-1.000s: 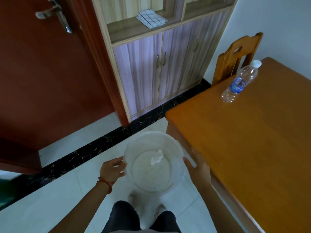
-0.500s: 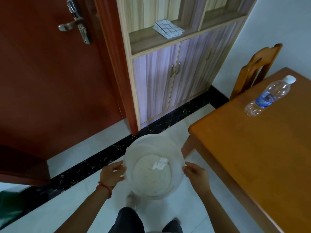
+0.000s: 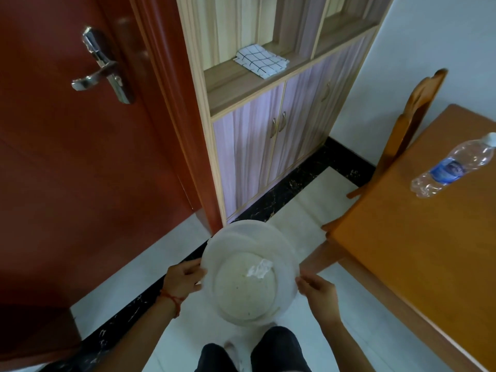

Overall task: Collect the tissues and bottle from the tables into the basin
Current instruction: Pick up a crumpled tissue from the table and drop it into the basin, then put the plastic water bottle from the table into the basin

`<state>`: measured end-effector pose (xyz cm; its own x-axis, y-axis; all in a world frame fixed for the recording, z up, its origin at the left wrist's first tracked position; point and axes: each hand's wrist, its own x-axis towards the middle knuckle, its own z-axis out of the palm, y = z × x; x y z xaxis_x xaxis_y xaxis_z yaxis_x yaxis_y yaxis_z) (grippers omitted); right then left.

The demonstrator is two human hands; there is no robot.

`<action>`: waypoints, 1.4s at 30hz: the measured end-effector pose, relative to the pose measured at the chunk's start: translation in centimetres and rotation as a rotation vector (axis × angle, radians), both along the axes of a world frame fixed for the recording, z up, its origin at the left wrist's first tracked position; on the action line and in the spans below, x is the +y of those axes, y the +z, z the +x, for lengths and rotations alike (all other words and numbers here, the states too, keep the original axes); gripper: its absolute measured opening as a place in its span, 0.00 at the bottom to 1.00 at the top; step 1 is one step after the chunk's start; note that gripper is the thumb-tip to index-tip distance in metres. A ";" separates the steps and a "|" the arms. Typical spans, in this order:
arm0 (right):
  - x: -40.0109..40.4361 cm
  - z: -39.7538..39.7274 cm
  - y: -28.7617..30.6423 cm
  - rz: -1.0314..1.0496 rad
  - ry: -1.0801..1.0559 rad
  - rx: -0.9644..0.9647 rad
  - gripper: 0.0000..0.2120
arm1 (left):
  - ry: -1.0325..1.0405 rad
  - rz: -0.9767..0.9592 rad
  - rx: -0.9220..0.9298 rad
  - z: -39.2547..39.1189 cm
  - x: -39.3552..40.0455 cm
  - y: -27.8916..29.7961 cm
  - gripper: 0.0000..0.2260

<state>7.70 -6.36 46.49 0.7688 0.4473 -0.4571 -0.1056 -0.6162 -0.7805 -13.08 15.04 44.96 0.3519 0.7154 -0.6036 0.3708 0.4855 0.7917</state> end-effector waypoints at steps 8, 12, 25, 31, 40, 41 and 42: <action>4.7 6.0 -0.1 0.038 -0.029 -0.032 0.12 | -0.030 -0.009 -0.014 7.6 5.3 0.1 0.16; 6.8 9.4 0.3 0.051 -0.085 -0.038 0.13 | -0.092 0.011 -0.003 11.9 8.3 0.6 0.17; 11.5 19.0 0.4 0.071 -0.323 -0.031 0.12 | -0.329 0.019 -0.009 27.7 16.7 1.4 0.16; 13.7 21.7 0.3 0.080 -0.540 -0.011 0.11 | -0.603 0.115 0.041 36.9 20.6 1.5 0.12; 15.2 22.7 -0.2 0.052 -0.824 -0.032 0.14 | -0.872 0.038 0.029 47.4 22.2 1.7 0.16; 15.2 22.7 -0.2 0.048 -0.852 -0.027 0.14 | -0.895 0.039 0.036 48.2 22.1 1.6 0.16; 15.1 22.7 -0.3 0.046 -0.876 -0.027 0.14 | -0.918 0.037 0.041 48.9 22.0 1.5 0.17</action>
<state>30.37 8.77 46.17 0.8546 -0.2912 -0.4300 -0.5072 -0.2902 -0.8115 35.81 37.06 46.45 0.7700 0.1845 -0.6108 0.6267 -0.0388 0.7783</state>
